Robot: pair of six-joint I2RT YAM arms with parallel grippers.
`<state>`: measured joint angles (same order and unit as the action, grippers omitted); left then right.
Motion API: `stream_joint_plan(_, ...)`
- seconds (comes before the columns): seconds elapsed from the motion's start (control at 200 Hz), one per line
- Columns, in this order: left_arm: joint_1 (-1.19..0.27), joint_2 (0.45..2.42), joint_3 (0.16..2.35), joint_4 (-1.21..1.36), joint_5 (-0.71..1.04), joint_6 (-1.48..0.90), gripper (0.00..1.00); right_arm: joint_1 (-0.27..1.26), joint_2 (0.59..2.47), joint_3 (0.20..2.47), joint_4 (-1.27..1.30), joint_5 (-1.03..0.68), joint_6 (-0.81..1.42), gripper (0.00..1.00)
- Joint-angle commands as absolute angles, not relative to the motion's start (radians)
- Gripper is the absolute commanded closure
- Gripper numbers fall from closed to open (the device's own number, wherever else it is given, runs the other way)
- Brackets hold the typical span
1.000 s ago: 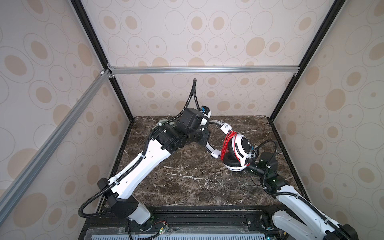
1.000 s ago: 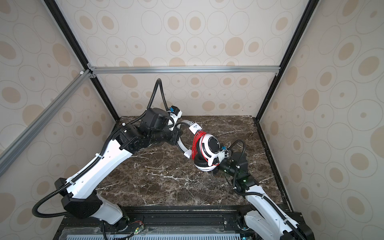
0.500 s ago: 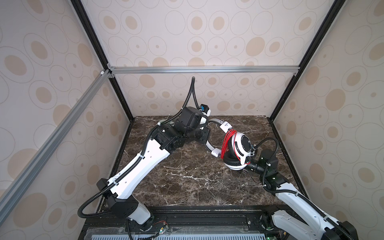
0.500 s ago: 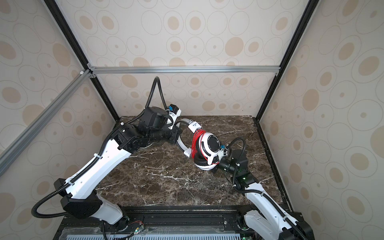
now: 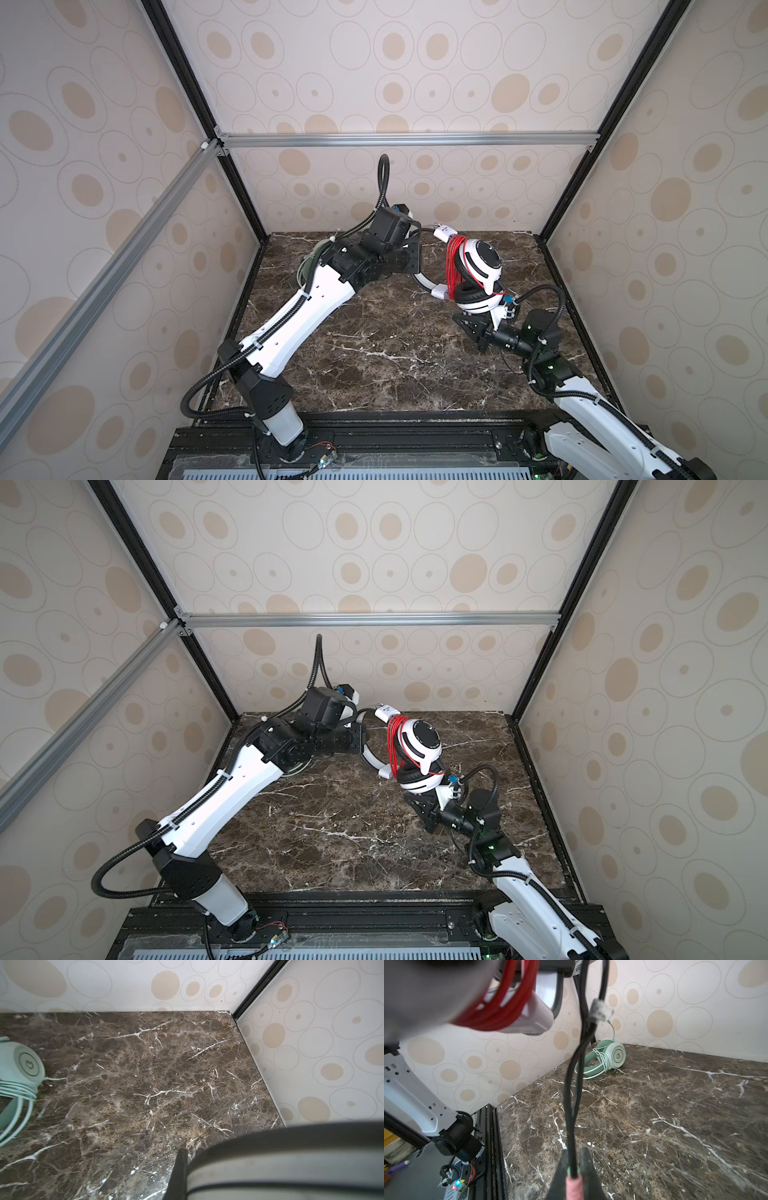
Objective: Wrap the headphones
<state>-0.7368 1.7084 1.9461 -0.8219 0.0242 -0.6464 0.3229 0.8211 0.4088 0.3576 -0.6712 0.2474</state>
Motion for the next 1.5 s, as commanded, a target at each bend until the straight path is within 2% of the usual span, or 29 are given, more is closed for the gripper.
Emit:
stream_joint_plan(0.0, -0.729, 1.759, 2.015, -0.765, -0.012, -0.823, 1.0, 0.329, 0.828, 0.434, 0.36, -0.637, 0.254, 1.0)
stream_joint_plan(0.32, -0.704, 2.004, 2.202, -1.013, -0.202, -1.124, 1.0, 0.328, 0.989, 0.447, 0.43, -0.466, 0.296, 1.0)
stream_joint_plan(0.615, -0.694, 2.03, 2.097, -0.853, -0.216, -1.153, 1.0, 0.328, 1.168, 0.494, 0.49, -0.277, 0.386, 1.0)
stream_joint_plan(0.905, -0.659, 2.09, 2.114, -0.904, -0.202, -1.145, 1.0, 0.331, 1.29, 0.62, 0.397, -0.349, 0.32, 1.0)
stream_joint_plan(1.095, -0.647, 2.076, 1.974, -0.874, -0.198, -1.16, 1.0, 0.381, 1.383, 0.69, 0.302, -0.379, 0.254, 0.98)
stream_joint_plan(1.286, -0.645, 2.066, 1.826, -0.806, -0.222, -1.183, 1.0, 0.46, 1.485, 0.756, 0.192, -0.28, 0.174, 0.95)
stream_joint_plan(1.496, -0.644, 2.105, 1.813, -0.797, -0.239, -1.144, 1.0, 0.466, 1.551, 0.777, 0.159, -0.224, 0.15, 0.92)
